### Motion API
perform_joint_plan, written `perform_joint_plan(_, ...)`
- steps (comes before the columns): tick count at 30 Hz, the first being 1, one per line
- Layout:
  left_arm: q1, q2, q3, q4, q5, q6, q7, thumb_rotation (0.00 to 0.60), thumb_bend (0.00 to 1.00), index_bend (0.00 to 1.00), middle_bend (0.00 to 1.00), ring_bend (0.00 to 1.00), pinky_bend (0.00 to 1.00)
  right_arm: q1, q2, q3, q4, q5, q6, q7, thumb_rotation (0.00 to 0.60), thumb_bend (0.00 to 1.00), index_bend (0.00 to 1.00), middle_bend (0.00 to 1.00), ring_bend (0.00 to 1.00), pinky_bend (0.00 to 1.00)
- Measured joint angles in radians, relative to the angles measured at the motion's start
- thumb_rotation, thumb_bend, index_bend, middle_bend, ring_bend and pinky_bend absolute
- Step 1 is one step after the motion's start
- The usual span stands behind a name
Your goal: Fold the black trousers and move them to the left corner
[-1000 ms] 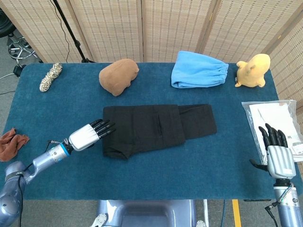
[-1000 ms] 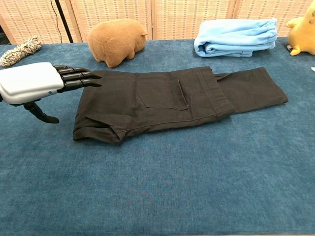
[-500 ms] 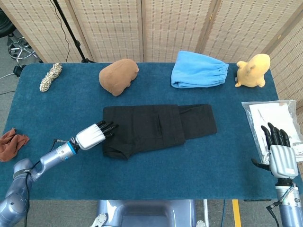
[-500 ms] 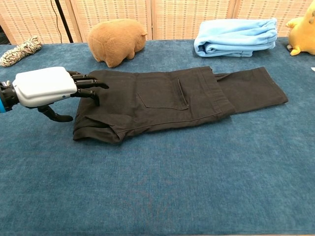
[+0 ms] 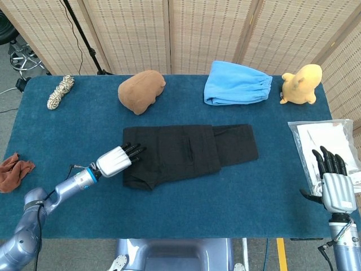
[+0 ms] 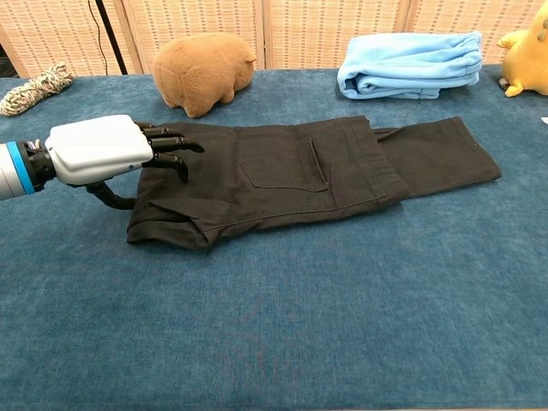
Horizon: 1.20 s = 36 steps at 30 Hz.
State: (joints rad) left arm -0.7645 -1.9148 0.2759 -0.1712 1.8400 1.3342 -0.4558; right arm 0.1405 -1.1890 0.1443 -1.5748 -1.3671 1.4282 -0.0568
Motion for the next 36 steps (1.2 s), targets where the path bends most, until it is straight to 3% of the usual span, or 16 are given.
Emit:
perform_joint_plan(14, 0.003, 0.022, 0.028, -0.001, 0.024, 0.000, -0.026, 0.600, 0.08, 0.19, 0.06, 0.02, 0.23, -0.002, 0.007, 0.002, -0.011, 0.004, 0.001, 0.005, 0.600, 0.00, 0.00, 0.00, 0.00, 0.00)
perform_joint_plan(28, -0.014, 0.002, 0.012, -0.001, 0.010, -0.012, -0.019, 0.600, 0.08, 0.19, 0.06, 0.03, 0.24, -0.003, 0.007, 0.001, -0.014, 0.001, 0.003, 0.001, 0.600, 0.00, 0.00, 0.00, 0.00, 0.00)
perform_joint_plan(32, -0.018, -0.002, 0.016, -0.002, 0.014, -0.021, -0.012, 0.600, 0.16, 0.19, 0.06, 0.03, 0.24, -0.003, 0.007, 0.002, -0.016, -0.001, 0.005, 0.001, 0.600, 0.00, 0.00, 0.00, 0.00, 0.00)
perform_joint_plan(36, -0.018, -0.002, 0.016, -0.003, 0.014, -0.018, -0.011, 0.600, 0.37, 0.21, 0.06, 0.05, 0.24, -0.003, 0.009, 0.002, -0.017, -0.002, 0.007, 0.002, 0.600, 0.00, 0.00, 0.00, 0.00, 0.00)
